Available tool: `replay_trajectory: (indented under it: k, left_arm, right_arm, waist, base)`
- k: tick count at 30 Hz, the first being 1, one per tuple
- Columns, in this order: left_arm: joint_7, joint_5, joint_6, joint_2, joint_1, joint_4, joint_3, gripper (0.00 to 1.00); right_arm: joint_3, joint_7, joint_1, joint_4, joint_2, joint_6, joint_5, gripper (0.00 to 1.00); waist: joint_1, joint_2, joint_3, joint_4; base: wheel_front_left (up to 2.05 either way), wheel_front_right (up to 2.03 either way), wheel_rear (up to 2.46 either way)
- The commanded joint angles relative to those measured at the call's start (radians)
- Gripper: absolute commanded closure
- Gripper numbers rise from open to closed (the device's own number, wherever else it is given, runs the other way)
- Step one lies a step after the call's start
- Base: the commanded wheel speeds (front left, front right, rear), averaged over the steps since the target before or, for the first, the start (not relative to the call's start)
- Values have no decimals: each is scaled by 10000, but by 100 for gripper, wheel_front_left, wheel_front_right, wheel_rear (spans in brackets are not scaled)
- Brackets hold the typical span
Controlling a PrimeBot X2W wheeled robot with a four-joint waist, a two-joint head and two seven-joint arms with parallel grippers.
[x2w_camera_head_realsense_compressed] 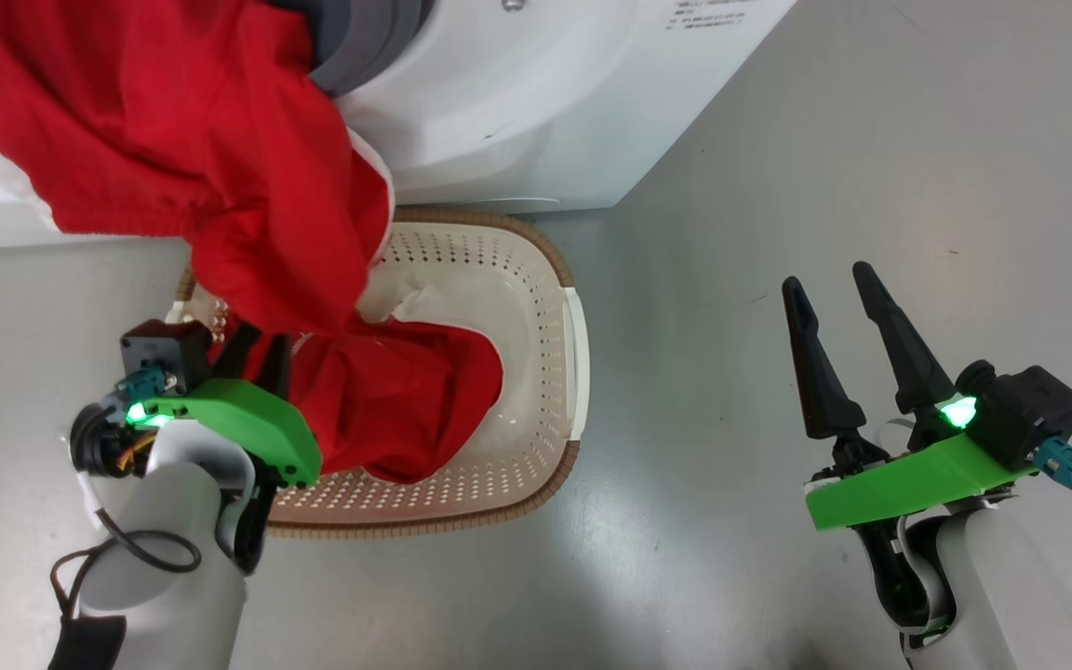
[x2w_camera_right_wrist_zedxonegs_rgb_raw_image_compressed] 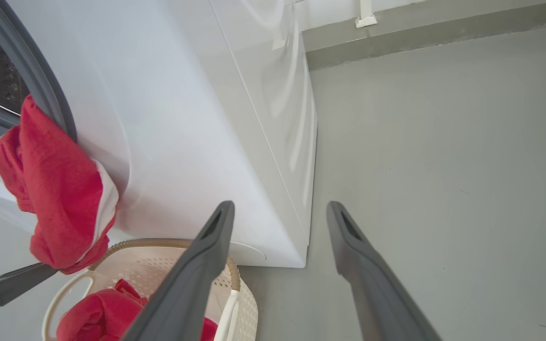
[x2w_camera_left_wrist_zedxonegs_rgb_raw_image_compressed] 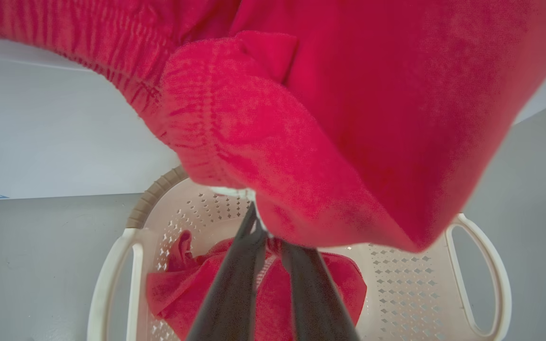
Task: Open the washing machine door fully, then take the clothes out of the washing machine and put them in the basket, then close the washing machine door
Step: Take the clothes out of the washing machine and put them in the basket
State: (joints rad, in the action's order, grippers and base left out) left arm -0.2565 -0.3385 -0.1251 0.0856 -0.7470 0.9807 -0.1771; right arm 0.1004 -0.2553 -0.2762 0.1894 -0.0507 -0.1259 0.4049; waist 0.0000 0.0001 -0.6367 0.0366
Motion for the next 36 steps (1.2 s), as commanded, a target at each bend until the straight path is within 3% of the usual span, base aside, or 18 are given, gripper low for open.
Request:
replay_trajectory:
  k: [1, 16, 36]
  left_arm:
    - [-53, -105, -56, 401, 54, -158, 158, 0]
    - [-53, -311, -56, 411, 659, -1301, 460, 0]
    - [-53, 486, -56, 290, 3236, -5506, 1898, 0]
  right_arm:
    - [207, -65, -58, -219, 5, -48, -28, 0]
    - [117, -65, -49, -130, 5, -48, -167, 0]
    - [-47, -65, 418, 13, 5, -48, -390, 0]
  waist:
    - [0, -1, 4, -21]
    - [0, -1, 218, -279]
    - [0, -1, 1070, -582]
  base:
    - [0, 0, 0]
    - [0, 0, 0]
    - [0, 0, 0]
